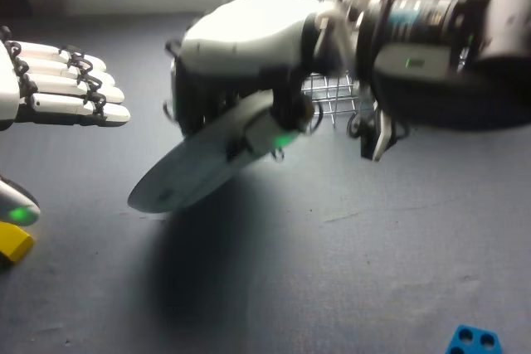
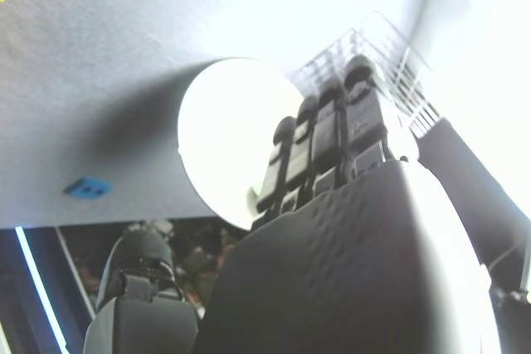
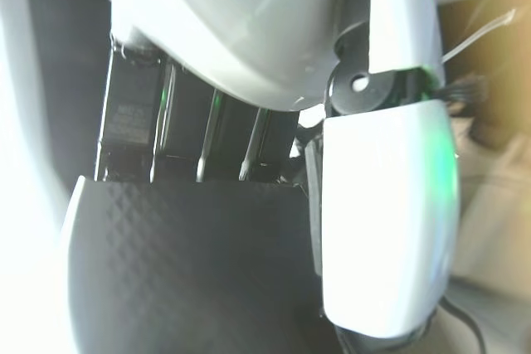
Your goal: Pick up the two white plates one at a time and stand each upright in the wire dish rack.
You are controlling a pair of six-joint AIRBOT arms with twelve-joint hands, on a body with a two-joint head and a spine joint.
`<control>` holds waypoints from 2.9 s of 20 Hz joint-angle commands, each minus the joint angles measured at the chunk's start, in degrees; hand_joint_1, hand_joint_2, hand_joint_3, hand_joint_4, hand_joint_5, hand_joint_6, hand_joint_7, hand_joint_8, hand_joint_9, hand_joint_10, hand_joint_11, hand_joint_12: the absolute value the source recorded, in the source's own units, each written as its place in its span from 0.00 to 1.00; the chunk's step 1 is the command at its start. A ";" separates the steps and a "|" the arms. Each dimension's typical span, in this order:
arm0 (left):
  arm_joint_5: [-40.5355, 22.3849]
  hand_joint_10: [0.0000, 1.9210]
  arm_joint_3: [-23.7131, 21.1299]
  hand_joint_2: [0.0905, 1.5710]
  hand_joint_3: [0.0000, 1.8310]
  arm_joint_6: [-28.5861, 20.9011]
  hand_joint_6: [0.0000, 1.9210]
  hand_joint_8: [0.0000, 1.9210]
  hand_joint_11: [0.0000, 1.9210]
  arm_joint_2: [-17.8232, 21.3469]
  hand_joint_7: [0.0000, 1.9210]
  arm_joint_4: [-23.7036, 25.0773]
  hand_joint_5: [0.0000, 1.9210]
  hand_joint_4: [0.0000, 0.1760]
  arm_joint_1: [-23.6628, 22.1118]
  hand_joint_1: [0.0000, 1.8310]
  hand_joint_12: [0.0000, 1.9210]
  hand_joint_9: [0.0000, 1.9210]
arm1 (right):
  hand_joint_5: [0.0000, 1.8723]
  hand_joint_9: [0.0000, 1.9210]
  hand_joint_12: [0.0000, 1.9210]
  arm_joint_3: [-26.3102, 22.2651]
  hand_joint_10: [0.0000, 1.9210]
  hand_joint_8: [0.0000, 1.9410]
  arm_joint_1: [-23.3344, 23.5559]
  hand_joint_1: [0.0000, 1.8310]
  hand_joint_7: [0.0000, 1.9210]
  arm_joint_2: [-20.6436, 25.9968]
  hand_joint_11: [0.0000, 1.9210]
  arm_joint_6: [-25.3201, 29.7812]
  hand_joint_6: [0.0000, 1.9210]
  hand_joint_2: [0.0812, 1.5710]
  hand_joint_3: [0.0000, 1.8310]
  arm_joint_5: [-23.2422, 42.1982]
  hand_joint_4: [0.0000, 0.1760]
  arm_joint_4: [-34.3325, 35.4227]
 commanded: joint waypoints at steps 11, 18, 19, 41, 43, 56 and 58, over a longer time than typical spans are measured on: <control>-3.88 0.00 -1.70 0.65 0.00 4.93 0.00 0.00 0.00 1.81 0.00 -3.86 0.00 0.00 -0.72 0.00 0.00 0.00 | 0.58 0.56 0.65 -1.99 0.15 0.45 5.01 0.68 0.56 2.74 0.32 9.19 0.40 0.66 0.00 2.67 0.20 0.42; -4.81 0.00 -1.12 0.66 0.00 4.89 0.00 0.00 0.00 1.68 0.00 -3.81 0.00 0.00 0.75 0.00 0.00 0.00 | 0.60 0.57 0.69 -2.05 0.11 0.42 7.94 0.68 0.58 4.30 0.27 16.06 0.38 0.65 0.00 -0.20 0.23 0.27; -4.81 0.00 -1.00 0.65 0.00 4.70 0.00 0.00 0.00 1.66 0.00 -3.81 0.00 0.00 0.81 0.00 0.00 0.00 | 0.60 0.58 0.68 -2.04 0.11 0.41 8.33 0.68 0.58 4.58 0.29 16.50 0.36 0.65 0.00 -0.45 0.20 0.24; -6.87 0.00 1.91 0.65 0.00 -9.21 0.00 0.00 0.00 -0.10 0.00 -3.87 0.00 0.00 1.52 0.00 0.00 0.00 | 0.58 0.56 0.66 -1.12 0.14 0.42 11.46 0.68 0.57 8.51 0.29 32.62 0.41 0.66 0.00 2.95 0.22 0.32; -6.87 0.00 2.00 0.65 0.00 -9.21 0.00 0.00 0.00 -0.10 0.00 -3.87 0.00 0.00 1.64 0.00 0.00 0.00 | 0.58 0.49 0.68 -1.00 0.34 0.40 11.35 0.69 0.59 8.69 0.30 33.43 0.41 0.66 0.00 2.98 0.09 1.15; -6.70 0.00 2.03 0.65 0.00 -9.21 0.00 0.00 0.00 -0.28 0.00 -3.83 0.00 0.00 2.96 0.00 0.00 0.00 | 0.57 0.53 0.64 0.95 0.52 0.33 9.26 0.76 0.62 9.79 0.37 33.39 0.41 0.65 0.00 6.65 0.00 9.59; -6.69 0.00 2.03 0.65 0.00 -9.21 0.00 0.00 0.00 -0.31 0.00 -3.83 0.00 0.00 3.08 0.00 0.00 0.00 | 0.59 0.52 0.64 1.35 0.51 0.33 9.27 0.76 0.62 9.84 0.36 33.39 0.40 0.65 0.00 6.53 0.00 9.94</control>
